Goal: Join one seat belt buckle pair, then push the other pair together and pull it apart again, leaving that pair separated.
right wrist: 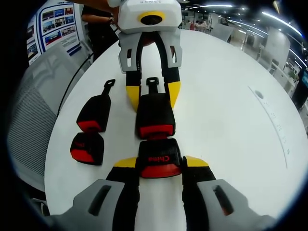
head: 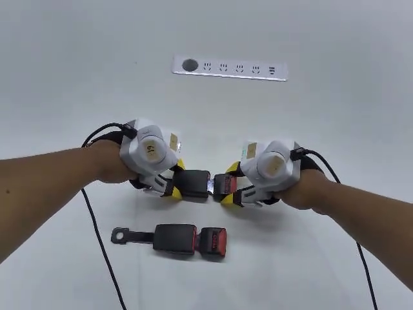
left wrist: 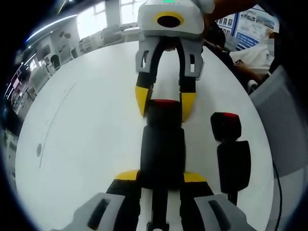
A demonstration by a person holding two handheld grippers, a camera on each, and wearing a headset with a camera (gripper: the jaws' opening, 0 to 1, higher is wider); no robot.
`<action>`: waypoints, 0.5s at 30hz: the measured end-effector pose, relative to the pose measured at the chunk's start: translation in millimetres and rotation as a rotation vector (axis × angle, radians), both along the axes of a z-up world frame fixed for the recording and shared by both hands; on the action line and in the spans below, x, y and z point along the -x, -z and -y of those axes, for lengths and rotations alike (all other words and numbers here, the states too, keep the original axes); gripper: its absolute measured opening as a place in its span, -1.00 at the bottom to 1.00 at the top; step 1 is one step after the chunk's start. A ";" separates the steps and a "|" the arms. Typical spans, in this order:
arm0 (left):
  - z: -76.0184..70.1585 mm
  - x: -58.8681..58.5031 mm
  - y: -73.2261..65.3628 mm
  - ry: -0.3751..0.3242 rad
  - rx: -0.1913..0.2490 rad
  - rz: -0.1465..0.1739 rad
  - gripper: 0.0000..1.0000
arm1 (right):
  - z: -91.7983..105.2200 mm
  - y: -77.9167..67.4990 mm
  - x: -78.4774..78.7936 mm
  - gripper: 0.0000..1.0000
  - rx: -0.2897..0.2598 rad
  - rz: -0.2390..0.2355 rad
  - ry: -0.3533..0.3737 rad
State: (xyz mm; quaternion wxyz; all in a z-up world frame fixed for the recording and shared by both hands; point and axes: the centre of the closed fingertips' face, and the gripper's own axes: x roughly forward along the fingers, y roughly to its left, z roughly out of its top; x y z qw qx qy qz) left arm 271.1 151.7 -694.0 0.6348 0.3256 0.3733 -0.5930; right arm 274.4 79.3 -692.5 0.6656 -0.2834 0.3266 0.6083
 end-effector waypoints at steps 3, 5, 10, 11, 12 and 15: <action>0.3 0.1 -0.8 -0.004 0.003 -0.001 -0.38 | -1.7 0.7 -0.4 -0.34 0.005 0.000 0.006; 0.5 0.0 -1.0 -0.009 0.003 -0.003 -0.38 | -1.5 0.9 0.3 -0.34 0.004 -0.001 0.010; 1.5 0.7 -2.8 -0.008 -0.004 -0.003 -0.38 | -2.9 1.1 1.3 -0.34 0.006 0.000 0.010; 1.2 0.5 -2.6 -0.009 -0.004 -0.003 -0.38 | -2.9 1.0 1.3 -0.34 0.006 0.000 0.009; 1.3 0.3 -2.5 -0.009 -0.004 -0.003 -0.38 | -2.9 0.5 1.9 -0.33 0.006 0.000 0.009; 0.5 -0.8 -1.3 -0.009 -0.005 -0.003 -0.37 | -3.2 0.7 1.9 -0.33 0.009 0.001 0.008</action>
